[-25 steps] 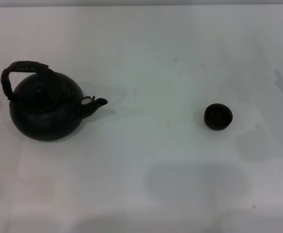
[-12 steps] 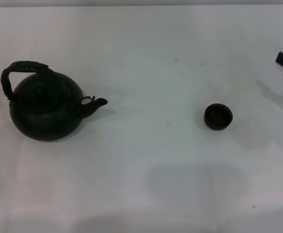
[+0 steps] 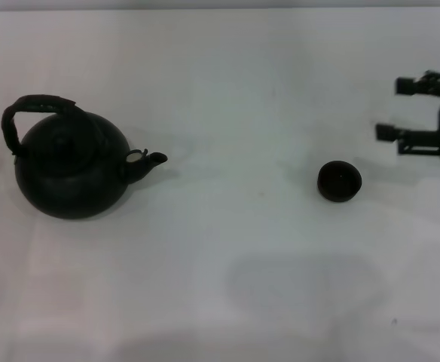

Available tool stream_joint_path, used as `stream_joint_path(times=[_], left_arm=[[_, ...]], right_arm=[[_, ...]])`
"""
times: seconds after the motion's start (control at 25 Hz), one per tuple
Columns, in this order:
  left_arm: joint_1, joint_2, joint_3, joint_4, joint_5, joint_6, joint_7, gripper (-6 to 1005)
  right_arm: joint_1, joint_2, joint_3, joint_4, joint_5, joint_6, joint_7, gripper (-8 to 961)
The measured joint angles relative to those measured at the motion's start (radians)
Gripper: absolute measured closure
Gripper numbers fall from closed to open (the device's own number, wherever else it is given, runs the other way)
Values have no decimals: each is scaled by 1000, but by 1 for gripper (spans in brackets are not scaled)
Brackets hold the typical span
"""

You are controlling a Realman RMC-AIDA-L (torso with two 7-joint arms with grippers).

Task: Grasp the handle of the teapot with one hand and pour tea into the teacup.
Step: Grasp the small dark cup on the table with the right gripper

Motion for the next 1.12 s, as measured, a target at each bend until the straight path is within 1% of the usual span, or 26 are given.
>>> stream_joint_path(times=[0.16, 0.32, 0.36, 0.4, 0.72, 0.84, 1.12], left_arm=[[0, 1, 15, 3, 0, 0, 0, 209], [0, 1, 19, 4, 0, 2, 0, 209], [0, 1, 19, 4, 0, 2, 0, 209], [0, 1, 19, 4, 0, 2, 0, 209], [0, 2, 19, 0, 0, 1, 0, 209], [0, 2, 20, 1, 0, 0, 0, 209], [0, 2, 21, 4, 0, -3, 0, 210]], right_arm=[[10, 4, -119, -68, -22, -4, 50, 103], [16, 4, -210, -115, -23, -25, 64, 102], [18, 5, -247, -126, -24, -43, 67, 102], [18, 5, -247, -126, -24, -43, 67, 102], [22, 8, -462, -137, -81, -252, 76, 102], [23, 8, -486, -138, -99, -286, 85, 102], [31, 8, -484, -136, -144, -291, 119, 102]])
